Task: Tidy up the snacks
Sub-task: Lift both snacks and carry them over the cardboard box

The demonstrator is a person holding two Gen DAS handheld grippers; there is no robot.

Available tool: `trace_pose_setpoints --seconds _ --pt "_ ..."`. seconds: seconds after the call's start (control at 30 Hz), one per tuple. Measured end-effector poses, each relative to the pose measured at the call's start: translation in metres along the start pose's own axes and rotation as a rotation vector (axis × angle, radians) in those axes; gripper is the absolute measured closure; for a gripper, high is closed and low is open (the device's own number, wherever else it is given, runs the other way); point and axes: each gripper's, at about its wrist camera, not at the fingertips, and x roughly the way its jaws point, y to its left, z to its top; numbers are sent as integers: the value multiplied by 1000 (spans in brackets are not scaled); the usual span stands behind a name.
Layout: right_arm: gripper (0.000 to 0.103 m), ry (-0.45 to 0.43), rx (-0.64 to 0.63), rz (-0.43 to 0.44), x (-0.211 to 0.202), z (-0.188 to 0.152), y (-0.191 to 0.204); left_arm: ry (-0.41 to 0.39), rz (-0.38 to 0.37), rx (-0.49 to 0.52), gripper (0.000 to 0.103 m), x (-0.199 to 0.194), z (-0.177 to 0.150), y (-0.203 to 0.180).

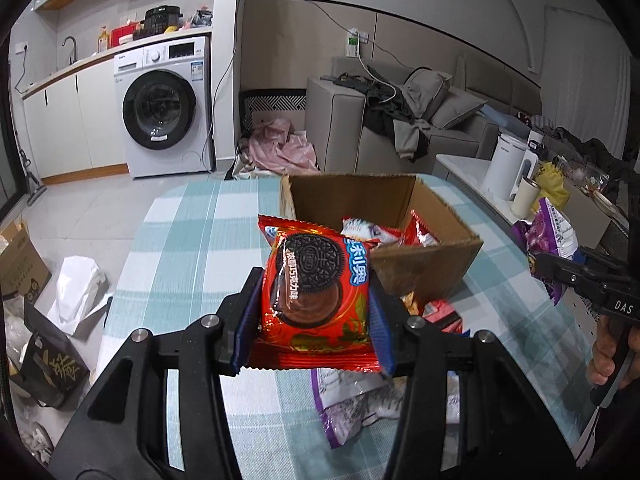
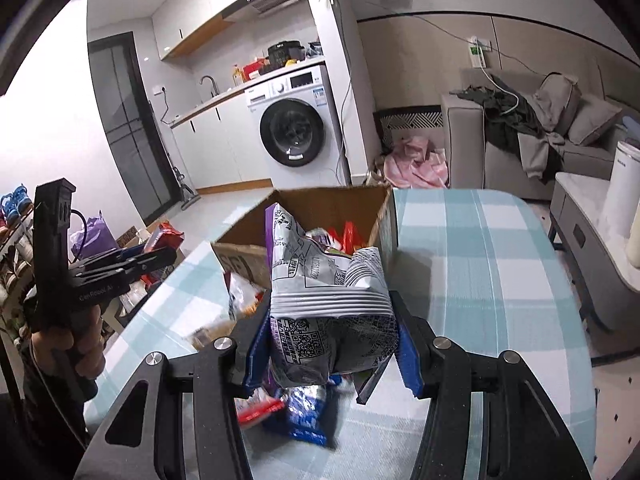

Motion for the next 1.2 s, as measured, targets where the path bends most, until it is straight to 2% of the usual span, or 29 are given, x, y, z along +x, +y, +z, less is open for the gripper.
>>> trace_pose_setpoints --seconds 0.4,0.97,1.2 --pt "49 -42 -20 31 -2 34 17 -42 -14 14 58 -10 27 -16" --pt "49 -34 3 54 26 60 17 -32 -28 20 58 17 52 -26" --pt "49 -27 20 61 40 70 14 -21 -39 32 58 44 65 -33"
